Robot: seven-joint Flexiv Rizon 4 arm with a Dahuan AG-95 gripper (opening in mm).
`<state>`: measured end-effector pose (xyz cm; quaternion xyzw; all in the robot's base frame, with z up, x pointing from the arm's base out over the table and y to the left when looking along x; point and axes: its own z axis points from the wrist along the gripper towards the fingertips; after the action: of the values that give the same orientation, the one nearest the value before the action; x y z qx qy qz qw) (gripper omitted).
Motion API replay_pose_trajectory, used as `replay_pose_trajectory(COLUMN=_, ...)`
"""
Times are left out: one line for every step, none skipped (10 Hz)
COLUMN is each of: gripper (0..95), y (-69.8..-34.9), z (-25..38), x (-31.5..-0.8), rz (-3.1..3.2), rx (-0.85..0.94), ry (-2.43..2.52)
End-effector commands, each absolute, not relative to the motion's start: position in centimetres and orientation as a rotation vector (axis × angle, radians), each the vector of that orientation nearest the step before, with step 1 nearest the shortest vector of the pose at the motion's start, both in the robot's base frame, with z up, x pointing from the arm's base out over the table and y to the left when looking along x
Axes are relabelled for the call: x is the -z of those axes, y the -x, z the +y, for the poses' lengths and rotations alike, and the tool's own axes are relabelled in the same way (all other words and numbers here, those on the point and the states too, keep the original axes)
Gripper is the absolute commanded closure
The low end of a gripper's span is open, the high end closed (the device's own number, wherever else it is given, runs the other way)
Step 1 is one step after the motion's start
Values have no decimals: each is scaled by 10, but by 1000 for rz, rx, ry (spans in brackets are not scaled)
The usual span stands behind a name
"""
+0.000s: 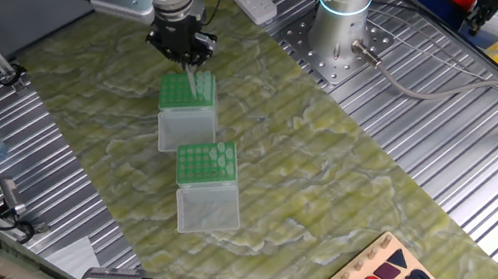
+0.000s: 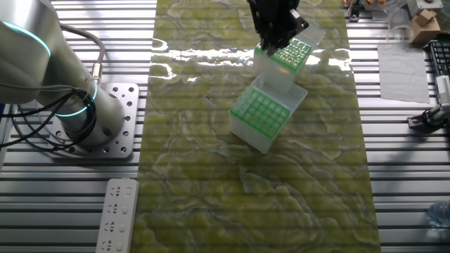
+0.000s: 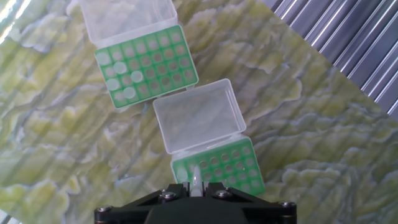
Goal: Transfer all large pipette tips from one holder to another
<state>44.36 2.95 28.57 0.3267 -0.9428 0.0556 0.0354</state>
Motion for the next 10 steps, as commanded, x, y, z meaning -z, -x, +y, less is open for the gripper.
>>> replay_pose_trajectory(gripper=950, y=-442, z=29, x=-285, rz=-2899, rx=-166, ry=-1006)
replay_pose_trajectory(gripper=950, y=-440, z=28, x=-284, rz=-2898, rx=-165, ry=-1007)
replay_pose_trajectory(gripper=950, y=-439, z=28, x=-284, rz=-2900, rx=-160, ry=-1005)
replay_pose_trajectory(gripper=950, y=-437, z=28, x=-283, rz=-2903, rx=-156, ry=-1000)
replay_pose_trajectory(gripper=950, y=-436, z=27, x=-282, rz=-2903, rx=-154, ry=-1001)
replay_pose_trajectory(gripper=950, y=-435, z=27, x=-282, rz=-2905, rx=-153, ry=-1001)
replay_pose_trajectory(gripper=950, y=-434, z=27, x=-281, rz=-2905, rx=-152, ry=-1001)
replay_pose_trajectory(gripper=950, y=-434, z=27, x=-281, rz=-2906, rx=-152, ry=-1001)
replay_pose_trajectory(gripper=950, y=-434, z=27, x=-280, rz=-2906, rx=-152, ry=-1006)
replay_pose_trajectory(gripper=950, y=-434, z=28, x=-278, rz=-2908, rx=-152, ry=-1005)
